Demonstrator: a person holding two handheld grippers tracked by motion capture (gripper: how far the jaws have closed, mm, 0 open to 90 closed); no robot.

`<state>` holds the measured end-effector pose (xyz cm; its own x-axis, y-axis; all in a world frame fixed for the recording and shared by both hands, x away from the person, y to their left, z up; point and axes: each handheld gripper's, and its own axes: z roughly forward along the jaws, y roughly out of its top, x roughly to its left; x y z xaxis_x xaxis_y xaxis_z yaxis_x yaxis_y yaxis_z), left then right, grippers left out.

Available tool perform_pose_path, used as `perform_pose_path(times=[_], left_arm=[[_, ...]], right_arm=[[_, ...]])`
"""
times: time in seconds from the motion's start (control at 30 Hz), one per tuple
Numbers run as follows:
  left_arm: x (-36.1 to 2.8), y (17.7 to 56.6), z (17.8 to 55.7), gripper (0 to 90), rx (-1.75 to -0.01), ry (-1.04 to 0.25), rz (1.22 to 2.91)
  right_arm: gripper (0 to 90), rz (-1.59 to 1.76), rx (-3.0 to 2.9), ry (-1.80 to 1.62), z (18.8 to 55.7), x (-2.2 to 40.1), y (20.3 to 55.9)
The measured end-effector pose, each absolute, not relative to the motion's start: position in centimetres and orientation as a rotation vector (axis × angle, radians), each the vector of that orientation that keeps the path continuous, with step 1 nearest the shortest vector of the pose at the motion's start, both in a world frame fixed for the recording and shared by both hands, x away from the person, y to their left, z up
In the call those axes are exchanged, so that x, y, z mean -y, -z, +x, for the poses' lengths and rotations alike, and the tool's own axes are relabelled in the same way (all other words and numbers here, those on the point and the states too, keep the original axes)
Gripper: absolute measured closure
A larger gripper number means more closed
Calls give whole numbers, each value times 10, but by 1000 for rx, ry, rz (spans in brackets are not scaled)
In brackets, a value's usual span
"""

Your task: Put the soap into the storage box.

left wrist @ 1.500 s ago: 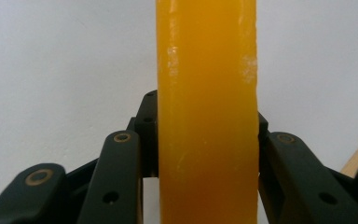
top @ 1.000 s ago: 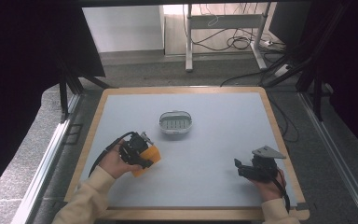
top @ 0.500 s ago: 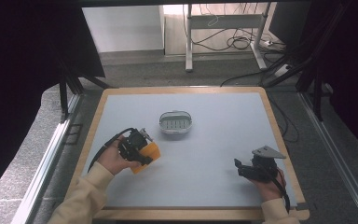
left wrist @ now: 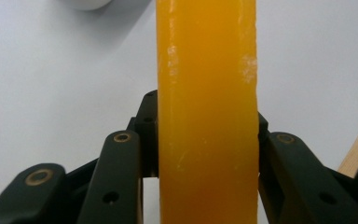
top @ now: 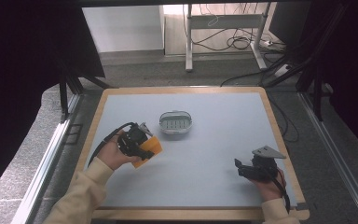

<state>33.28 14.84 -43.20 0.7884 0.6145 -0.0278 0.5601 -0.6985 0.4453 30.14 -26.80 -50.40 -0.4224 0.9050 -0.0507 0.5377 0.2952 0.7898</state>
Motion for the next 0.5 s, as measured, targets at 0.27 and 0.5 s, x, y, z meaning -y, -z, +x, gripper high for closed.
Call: perform_pose_path(times=[0.27,0.5], left_arm=[[-147,425,338,623,-836,-195,2538],[-143,419,343,623,-813,-207,2540]], right_arm=[[181,1288,-2072,-970,302,268,505],[181,1284,-2073,-967,302,268,505]])
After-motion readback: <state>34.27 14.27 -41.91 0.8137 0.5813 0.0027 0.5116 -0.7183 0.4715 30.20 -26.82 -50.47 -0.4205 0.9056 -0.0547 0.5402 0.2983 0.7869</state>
